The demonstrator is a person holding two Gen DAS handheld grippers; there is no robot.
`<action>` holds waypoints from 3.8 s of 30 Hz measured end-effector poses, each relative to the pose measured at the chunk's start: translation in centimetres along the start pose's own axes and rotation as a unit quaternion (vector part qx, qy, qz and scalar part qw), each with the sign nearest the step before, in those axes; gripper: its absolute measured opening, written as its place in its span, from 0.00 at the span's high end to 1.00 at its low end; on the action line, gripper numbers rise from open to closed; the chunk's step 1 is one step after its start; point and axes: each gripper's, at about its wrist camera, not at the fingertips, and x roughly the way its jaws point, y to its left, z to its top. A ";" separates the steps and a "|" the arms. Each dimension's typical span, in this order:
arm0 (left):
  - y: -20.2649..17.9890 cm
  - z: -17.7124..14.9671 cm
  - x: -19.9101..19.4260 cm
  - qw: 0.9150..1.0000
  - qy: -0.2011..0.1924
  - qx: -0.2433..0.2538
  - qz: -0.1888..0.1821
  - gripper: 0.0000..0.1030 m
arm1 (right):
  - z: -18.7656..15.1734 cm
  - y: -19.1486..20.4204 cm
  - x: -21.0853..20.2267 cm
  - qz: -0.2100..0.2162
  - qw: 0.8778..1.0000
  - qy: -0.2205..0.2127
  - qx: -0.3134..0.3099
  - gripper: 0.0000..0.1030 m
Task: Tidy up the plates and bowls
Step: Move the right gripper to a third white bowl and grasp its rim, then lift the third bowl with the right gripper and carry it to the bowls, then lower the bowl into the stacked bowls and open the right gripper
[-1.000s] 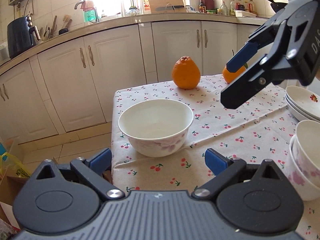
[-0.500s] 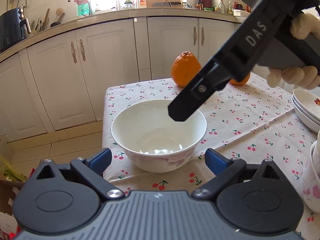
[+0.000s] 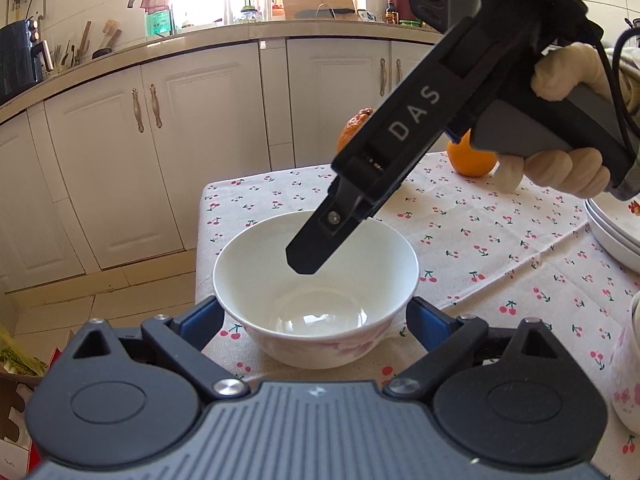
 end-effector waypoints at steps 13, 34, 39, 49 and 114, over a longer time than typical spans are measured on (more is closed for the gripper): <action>0.2 0.1 0.1 1.000 0.000 -0.008 -0.006 0.09 | 0.2 -0.8 1.1 0.018 1.000 0.009 0.024 0.38; -2.3 1.7 -3.1 1.000 0.000 0.005 -0.012 0.09 | -2.1 1.0 -3.3 0.012 1.000 -0.009 0.010 0.38; -4.2 2.0 -4.9 1.000 -0.005 0.013 -0.017 0.09 | -3.8 2.0 -5.8 0.009 1.000 -0.018 0.007 0.38; -8.0 2.1 -8.4 0.999 -0.010 0.026 -0.029 0.09 | -8.1 3.4 -10.3 0.010 0.999 -0.037 0.012 0.38; -17.7 -0.7 -11.4 0.993 0.035 0.039 -0.106 0.09 | -20.9 5.0 -16.5 -0.044 0.998 -0.040 0.005 0.33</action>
